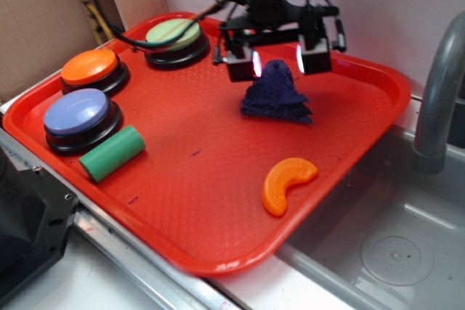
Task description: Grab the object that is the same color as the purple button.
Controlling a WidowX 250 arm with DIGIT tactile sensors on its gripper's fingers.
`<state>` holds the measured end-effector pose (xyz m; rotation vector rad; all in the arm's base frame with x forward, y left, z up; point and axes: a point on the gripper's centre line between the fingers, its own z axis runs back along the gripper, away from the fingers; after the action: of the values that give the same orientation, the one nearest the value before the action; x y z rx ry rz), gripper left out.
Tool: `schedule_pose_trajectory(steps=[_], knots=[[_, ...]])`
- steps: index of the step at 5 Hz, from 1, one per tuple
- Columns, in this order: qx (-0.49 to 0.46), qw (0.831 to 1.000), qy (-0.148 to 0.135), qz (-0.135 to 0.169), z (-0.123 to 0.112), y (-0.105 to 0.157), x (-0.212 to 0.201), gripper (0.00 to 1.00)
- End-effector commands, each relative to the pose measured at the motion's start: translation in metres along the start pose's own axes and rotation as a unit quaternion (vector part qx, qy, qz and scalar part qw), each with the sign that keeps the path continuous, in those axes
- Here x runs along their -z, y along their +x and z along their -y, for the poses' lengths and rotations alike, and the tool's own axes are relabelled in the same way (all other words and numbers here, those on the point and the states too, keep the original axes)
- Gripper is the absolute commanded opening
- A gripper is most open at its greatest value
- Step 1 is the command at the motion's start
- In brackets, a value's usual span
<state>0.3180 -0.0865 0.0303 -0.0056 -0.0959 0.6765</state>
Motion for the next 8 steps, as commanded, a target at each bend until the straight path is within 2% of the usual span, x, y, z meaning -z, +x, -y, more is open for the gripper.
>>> schedule_pose_trajectory(steps=[1, 2, 3, 4, 5, 7, 8], knots=[[0.007, 1.000, 0.008, -0.018, -0.028, 0.001, 0.010, 0.11], [0.013, 0.998, 0.001, -0.058, -0.055, 0.000, 0.025, 0.00], [0.026, 0.996, -0.014, -0.081, -0.073, -0.003, 0.018, 0.00], [0.027, 0.996, -0.018, -0.082, -0.088, -0.012, -0.010, 0.00], [0.054, 0.996, -0.023, -0.061, -0.099, -0.022, -0.053, 0.00], [0.139, 0.990, -0.023, -0.011, -0.130, -0.023, -0.118, 0.00], [0.164, 0.986, -0.030, 0.010, -0.130, -0.022, -0.139, 0.00]])
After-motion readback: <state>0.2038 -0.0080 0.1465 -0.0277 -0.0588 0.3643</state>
